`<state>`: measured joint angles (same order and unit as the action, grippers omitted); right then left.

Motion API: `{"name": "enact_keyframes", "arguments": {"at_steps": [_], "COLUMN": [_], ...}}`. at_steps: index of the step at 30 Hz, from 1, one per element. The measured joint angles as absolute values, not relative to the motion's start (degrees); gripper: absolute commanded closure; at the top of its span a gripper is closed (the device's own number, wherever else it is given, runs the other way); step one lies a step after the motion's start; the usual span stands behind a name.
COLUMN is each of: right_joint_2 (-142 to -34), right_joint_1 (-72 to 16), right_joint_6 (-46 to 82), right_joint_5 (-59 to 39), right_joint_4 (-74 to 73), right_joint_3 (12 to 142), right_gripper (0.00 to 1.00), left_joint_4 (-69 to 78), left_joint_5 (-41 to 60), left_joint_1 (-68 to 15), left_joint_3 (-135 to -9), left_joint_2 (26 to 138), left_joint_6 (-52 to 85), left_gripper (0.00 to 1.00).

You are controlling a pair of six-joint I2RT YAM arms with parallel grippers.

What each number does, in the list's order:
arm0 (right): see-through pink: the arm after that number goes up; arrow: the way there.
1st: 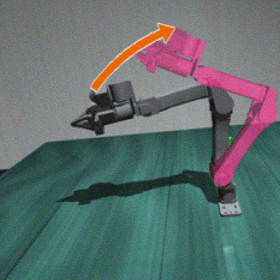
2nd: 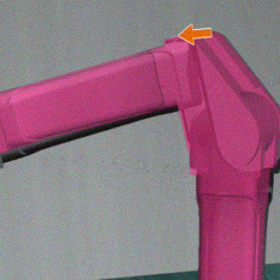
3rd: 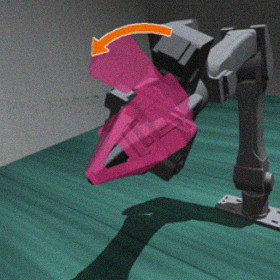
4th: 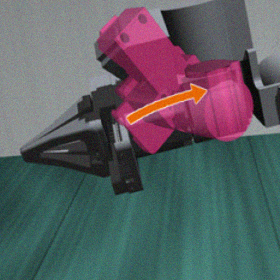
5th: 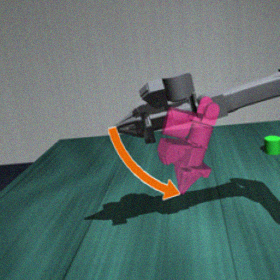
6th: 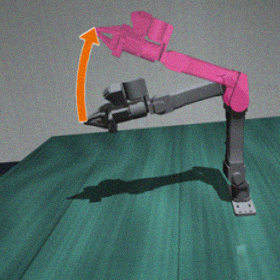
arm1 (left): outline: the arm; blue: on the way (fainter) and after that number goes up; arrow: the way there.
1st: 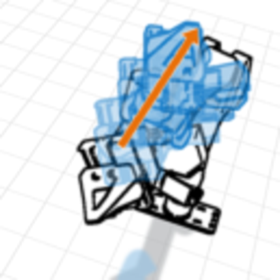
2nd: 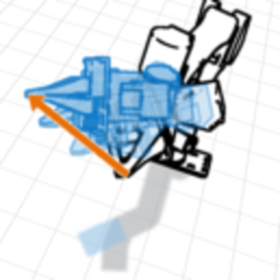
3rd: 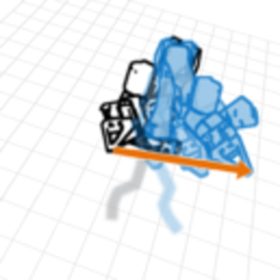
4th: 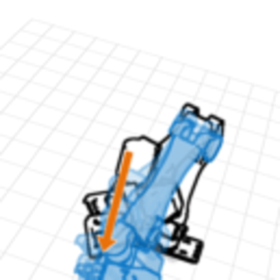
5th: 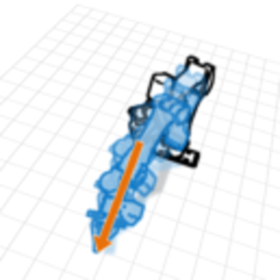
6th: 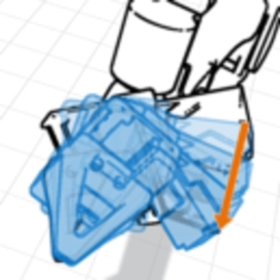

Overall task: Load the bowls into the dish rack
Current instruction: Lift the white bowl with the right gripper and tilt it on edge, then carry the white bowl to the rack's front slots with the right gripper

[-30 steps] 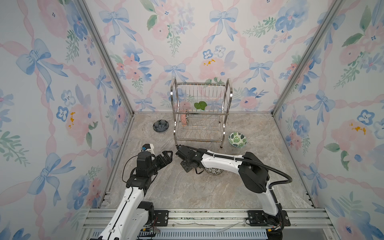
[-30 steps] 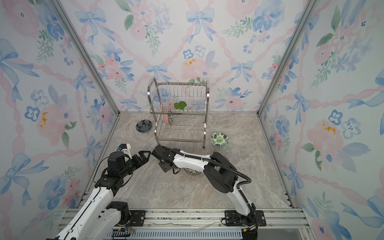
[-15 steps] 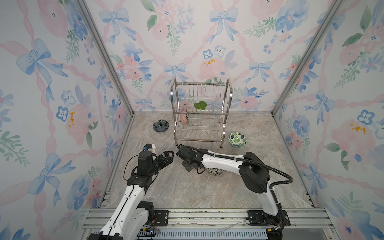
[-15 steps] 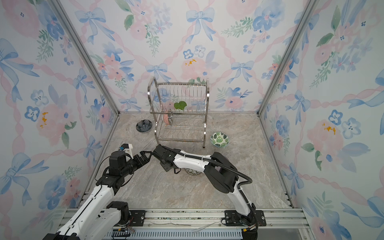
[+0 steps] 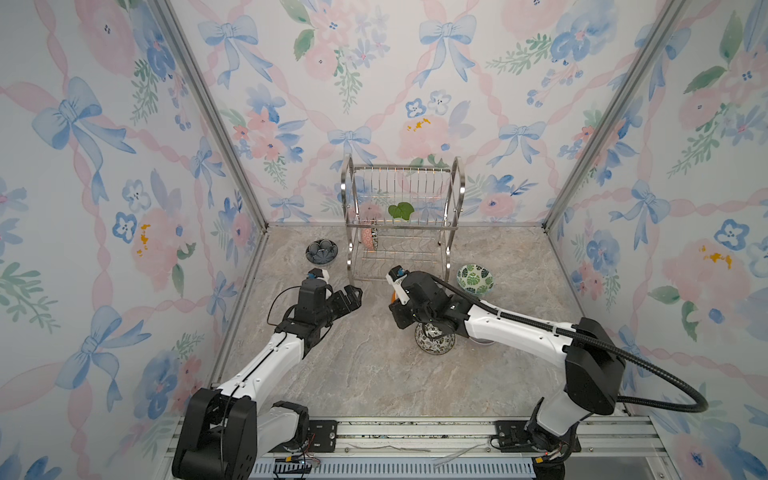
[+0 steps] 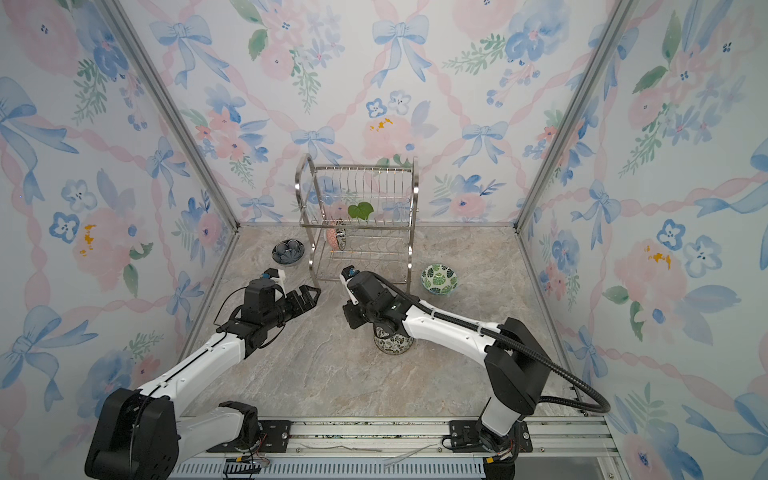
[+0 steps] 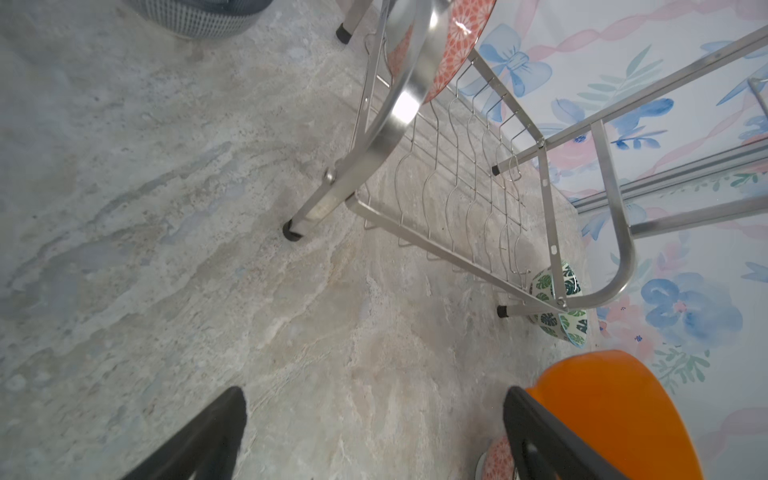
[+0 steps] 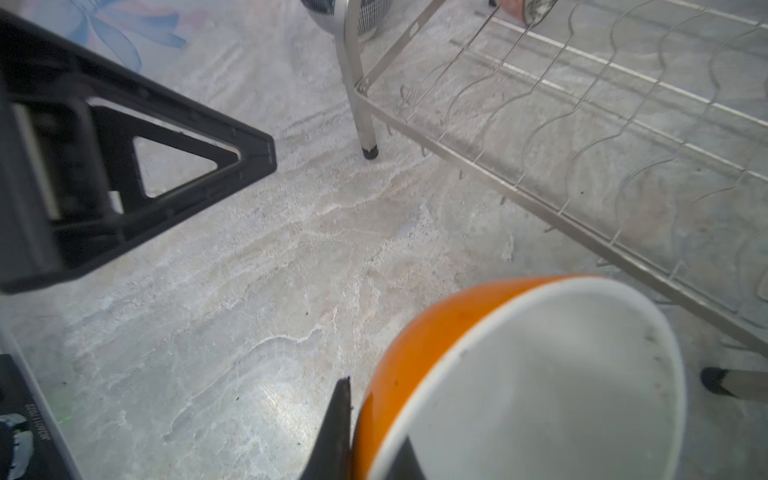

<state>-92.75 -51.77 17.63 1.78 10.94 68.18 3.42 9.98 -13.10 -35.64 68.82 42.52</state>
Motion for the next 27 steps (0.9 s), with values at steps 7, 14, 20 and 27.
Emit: {"name": "enact_keyframes", "arguments": {"at_steps": [7,14,20,27], "right_joint_2": [-88.97,-88.53,-86.26,-84.09], "right_joint_1": [-46.61,-45.67,-44.91,-42.89], "right_joint_6": [20.67,23.46,24.56,25.8], "right_joint_5": [-4.34,-7.38,-8.23,-8.62], "right_joint_4": [2.57,-0.95,-2.24,-3.18], "right_joint_3": [62.33,60.62,58.83,56.64], "right_gripper": [1.0,1.0,1.0,1.0], "left_joint_4": [5.15,8.14,9.17,9.78], "left_joint_5": [6.09,5.76,5.28,3.84], "left_joint_1": [-12.62,-12.01,-12.64,-14.02], "left_joint_3": [-46.74,-52.95,-54.94,-54.96], "left_joint_2": [79.33,89.34,92.42,92.42], "left_joint_6": [39.29,35.66,32.34,30.48], "left_gripper": [0.08,0.16,0.31,0.42]}}
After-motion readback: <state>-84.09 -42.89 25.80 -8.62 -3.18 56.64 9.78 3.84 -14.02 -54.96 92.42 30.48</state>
